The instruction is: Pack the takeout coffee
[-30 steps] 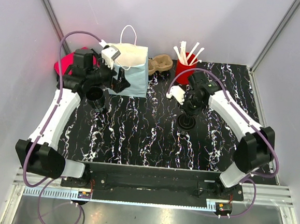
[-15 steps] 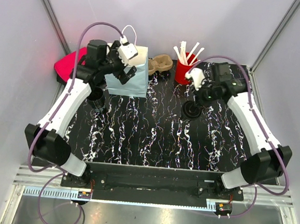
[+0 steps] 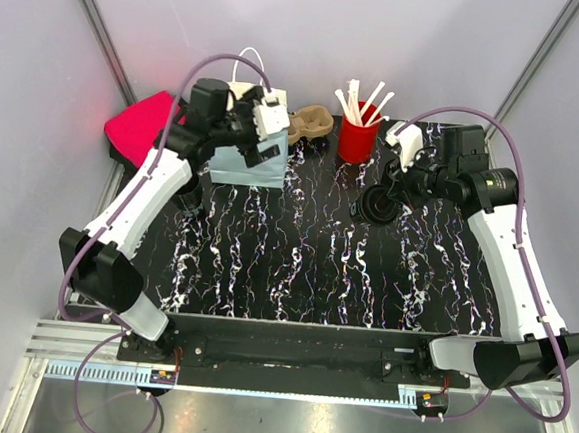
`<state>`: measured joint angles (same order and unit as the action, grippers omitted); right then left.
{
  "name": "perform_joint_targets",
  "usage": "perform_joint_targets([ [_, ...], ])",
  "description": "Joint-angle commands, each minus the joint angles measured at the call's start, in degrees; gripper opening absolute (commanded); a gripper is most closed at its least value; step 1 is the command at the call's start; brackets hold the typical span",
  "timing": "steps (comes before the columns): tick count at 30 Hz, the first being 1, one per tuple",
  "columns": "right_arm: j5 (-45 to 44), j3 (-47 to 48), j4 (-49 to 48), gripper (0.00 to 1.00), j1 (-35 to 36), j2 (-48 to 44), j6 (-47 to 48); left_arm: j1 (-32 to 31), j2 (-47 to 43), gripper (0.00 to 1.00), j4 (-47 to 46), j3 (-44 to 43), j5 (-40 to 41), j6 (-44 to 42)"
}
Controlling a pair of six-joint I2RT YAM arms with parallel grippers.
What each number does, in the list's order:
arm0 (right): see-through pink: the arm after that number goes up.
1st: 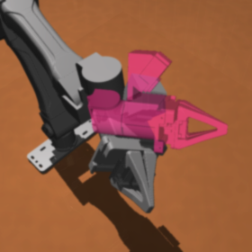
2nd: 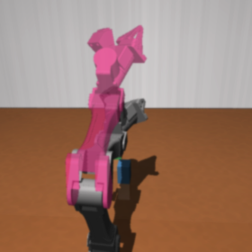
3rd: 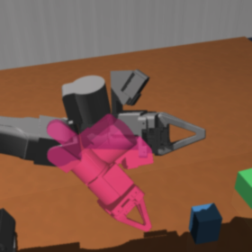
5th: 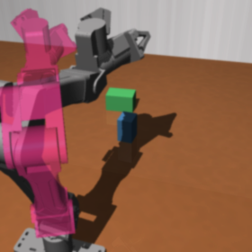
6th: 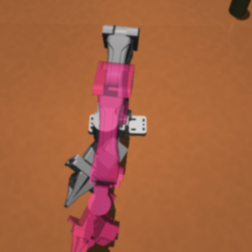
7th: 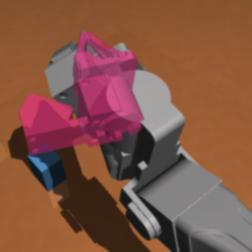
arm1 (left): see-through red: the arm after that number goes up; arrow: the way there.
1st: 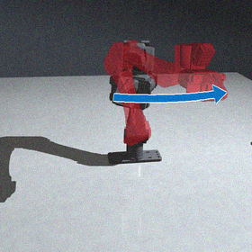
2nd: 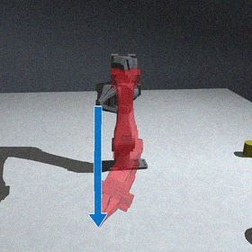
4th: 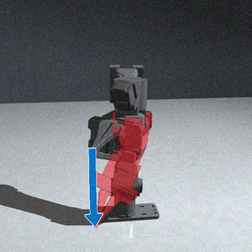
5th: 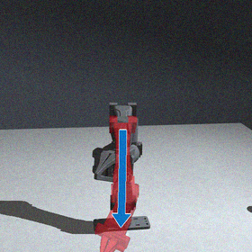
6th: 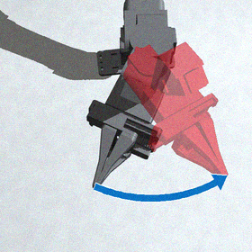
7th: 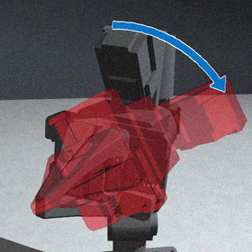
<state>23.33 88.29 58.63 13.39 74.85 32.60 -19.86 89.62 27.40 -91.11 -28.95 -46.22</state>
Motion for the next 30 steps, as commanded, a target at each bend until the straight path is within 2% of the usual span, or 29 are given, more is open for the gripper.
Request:
perform_joint_targets([
  [1,1.9,1.0,-0.7,0.0,-0.3,-1.2,-1.8,-2.3,-4.0,0.99,-1.5,0.7,2.0,-4.9],
  [5,1.9,1.0,-1.2,0.0,-0.3,-1.1,-2.3,-2.3,-4.7,0.99,-3.5,0.4,3.5,-1.6],
  [15,0.6,1.1,-1.3,0.0,-0.5,-1.7,-2.4,-5.9,-6.5,0.99,-2.4,2.4,-3.2,5.5],
  [19,0.7,1.0,-1.6,0.0,-0.7,-1.6,-2.3,-6.3,-8.2,0.99,3.8,-1.2,-6.8,6.8],
  [22,0.8,1.0,-1.5,0.0,-0.9,-1.8,-2.3,-6.3,-10.6,0.99,12.1,-3.6,-11.9,2.0],
  [25,0.9,0.9,-1.8,0.0,-1.0,-2.2,-2.2,-6.2,-13.8,0.99,13.8,-2.9,-8.3,0.8],
  [26,1.0,0.9,-1.8,0.0,-1.1,-2.3,-2.2,-6.1,-14.4,0.99,13.6,-2.5,-3.8,0.6],
  [30,1.2,1.7,-1.9,0.0,-1.1,-2.5,-2.3,-0.7,-16.4,0.99,8.9,0.0,0.0,2.1],
])
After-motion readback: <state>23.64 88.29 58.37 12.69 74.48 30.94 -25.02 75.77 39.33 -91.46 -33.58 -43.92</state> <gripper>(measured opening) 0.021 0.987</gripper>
